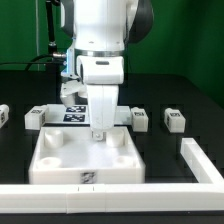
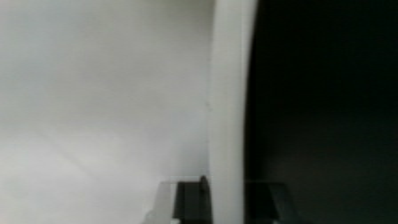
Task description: Assemble square table
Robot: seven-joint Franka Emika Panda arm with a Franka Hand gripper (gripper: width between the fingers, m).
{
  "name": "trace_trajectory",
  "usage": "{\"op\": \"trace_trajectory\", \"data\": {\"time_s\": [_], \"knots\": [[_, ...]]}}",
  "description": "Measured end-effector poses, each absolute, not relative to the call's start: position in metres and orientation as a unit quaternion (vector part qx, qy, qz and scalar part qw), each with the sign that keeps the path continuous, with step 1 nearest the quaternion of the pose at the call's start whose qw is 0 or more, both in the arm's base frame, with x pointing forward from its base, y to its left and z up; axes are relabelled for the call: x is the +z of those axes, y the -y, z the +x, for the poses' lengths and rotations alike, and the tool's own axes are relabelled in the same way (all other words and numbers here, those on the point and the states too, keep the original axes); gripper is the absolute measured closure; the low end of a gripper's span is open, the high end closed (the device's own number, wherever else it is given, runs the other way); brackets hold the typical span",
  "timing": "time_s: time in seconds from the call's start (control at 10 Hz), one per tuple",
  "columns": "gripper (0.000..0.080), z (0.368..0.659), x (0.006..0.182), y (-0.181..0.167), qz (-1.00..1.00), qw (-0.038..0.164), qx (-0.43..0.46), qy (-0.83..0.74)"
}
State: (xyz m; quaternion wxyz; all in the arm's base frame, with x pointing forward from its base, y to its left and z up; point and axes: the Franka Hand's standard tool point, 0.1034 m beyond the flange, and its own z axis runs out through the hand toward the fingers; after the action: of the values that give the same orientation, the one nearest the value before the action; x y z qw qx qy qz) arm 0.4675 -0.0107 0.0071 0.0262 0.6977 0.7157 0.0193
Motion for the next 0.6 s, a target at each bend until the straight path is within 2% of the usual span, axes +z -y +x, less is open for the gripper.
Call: {"op": "trace_trajectory", "data": {"time_s": [0.6], "knots": [[0.0742, 0.4693, 0.0081, 0.0111, 0.698, 0.022, 0.012, -0.715]]}}
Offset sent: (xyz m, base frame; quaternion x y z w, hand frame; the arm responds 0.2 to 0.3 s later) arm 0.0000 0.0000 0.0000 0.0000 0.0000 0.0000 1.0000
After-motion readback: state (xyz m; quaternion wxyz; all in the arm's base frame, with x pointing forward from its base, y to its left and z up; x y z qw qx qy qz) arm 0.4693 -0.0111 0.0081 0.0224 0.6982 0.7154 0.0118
